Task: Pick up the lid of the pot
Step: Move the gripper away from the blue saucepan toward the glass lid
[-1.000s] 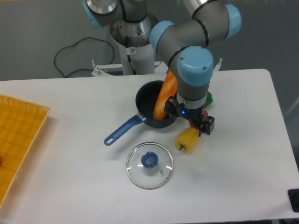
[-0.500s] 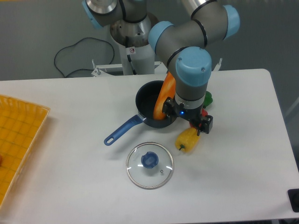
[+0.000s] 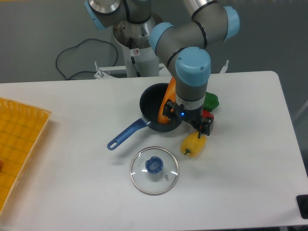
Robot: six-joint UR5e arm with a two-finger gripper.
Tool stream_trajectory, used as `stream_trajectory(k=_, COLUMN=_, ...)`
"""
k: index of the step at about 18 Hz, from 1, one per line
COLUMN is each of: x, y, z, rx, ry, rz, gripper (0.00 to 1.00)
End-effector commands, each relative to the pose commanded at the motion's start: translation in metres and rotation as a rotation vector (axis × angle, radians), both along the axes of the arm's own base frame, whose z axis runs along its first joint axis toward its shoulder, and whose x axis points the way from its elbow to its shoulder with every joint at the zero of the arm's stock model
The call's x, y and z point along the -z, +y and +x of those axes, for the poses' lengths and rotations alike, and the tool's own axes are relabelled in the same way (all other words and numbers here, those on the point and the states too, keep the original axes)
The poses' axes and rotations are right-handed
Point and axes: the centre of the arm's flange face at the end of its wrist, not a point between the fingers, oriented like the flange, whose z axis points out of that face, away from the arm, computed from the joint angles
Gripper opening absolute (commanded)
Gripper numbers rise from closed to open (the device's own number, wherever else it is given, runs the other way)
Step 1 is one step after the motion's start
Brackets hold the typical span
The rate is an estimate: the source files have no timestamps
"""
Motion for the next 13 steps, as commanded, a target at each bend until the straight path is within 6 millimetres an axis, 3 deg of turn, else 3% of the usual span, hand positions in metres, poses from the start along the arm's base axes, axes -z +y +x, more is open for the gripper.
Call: stream_trajectory(k=13, x=0.035, y=0.034, z=0.012, rx=-0.164, ry=0.052, rz=-0.078, gripper=1.00)
